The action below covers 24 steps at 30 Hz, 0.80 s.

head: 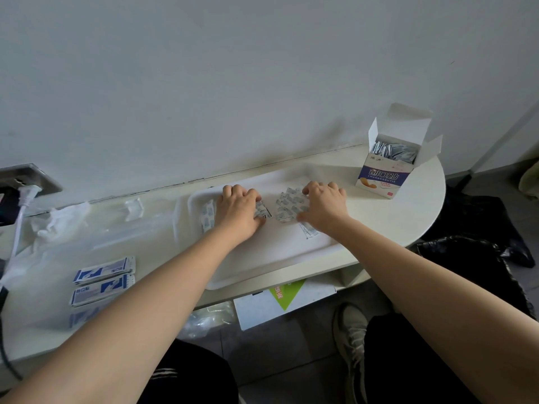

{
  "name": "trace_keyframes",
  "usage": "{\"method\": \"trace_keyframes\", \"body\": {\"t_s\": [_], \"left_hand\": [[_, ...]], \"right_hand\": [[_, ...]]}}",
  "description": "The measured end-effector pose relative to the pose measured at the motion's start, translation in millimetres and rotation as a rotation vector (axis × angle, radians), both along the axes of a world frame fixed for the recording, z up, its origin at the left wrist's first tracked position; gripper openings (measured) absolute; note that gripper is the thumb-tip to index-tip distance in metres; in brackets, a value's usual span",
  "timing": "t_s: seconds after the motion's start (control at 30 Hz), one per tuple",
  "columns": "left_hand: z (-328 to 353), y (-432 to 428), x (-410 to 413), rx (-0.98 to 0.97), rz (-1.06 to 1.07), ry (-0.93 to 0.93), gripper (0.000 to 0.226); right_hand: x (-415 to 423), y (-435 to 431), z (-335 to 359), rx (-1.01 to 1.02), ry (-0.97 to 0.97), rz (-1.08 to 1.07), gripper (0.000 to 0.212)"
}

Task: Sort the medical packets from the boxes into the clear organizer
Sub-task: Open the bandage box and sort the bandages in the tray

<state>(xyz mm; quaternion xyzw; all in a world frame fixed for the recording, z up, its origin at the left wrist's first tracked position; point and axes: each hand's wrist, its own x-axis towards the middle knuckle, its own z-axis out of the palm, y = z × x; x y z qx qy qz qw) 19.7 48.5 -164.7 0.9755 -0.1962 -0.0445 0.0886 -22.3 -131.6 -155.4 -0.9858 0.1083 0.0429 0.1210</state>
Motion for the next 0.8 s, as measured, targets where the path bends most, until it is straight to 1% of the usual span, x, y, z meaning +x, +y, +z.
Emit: {"method": "trace_keyframes", "body": {"t_s": [0.1,0.23,0.3,0.37,0.43,0.5,0.57,0.63,0.7,0.73,0.8], "left_hand": [[0.7,0.2,-1.0,0.0,-0.011,0.009,0.048],[3.1,1.5,-1.6,-0.055,-0.013,0.0,0.053],[8.0,2.4,-2.4,-0.165,-0.001,-0.008,0.053],[14.3,4.8,-6.3,-0.33,-0.008,-0.061,0.053],[20.7,8.4,-13.9,-0.503,-0.054,-0.116,0.055],[25.4,12.3,-23.8,-0.578,-0.111,-0.127,0.058],[26.3,12.5,-31.1,-0.527,-0.166,-0.087,0.054],[21.4,12.9,-37.3,-0.354,-0.209,-0.037,0.052],[12.0,12.5,-41.2,-0.172,-0.226,-0.024,0.057],[7.4,11.8,-42.4,-0.125,-0.226,-0.041,0.056],[1.7,9.4,-42.6,-0.101,-0.207,-0.075,0.05]], "right_hand": [[-0.9,-1.0,0.8,0.022,-0.009,0.042,0.037],[-1.0,-1.2,7.8,0.173,-0.093,0.066,0.017],[-0.3,-0.6,15.6,0.247,-0.186,0.076,0.016],[-3.5,3.5,22.2,0.245,-0.249,0.152,0.017],[-9.0,10.7,23.5,0.215,-0.252,0.249,0.018],[-15.0,19.4,19.7,0.181,-0.209,0.325,0.019],[-17.8,24.5,13.0,0.136,-0.175,0.376,0.019],[-20.7,28.1,9.3,0.104,-0.165,0.404,0.022],[-21.5,28.7,8.0,0.074,-0.162,0.42,0.027],[-20.9,27.9,6.4,0.055,-0.155,0.424,0.029],[-19.6,25.1,2.8,0.012,-0.124,0.412,0.031]]}}
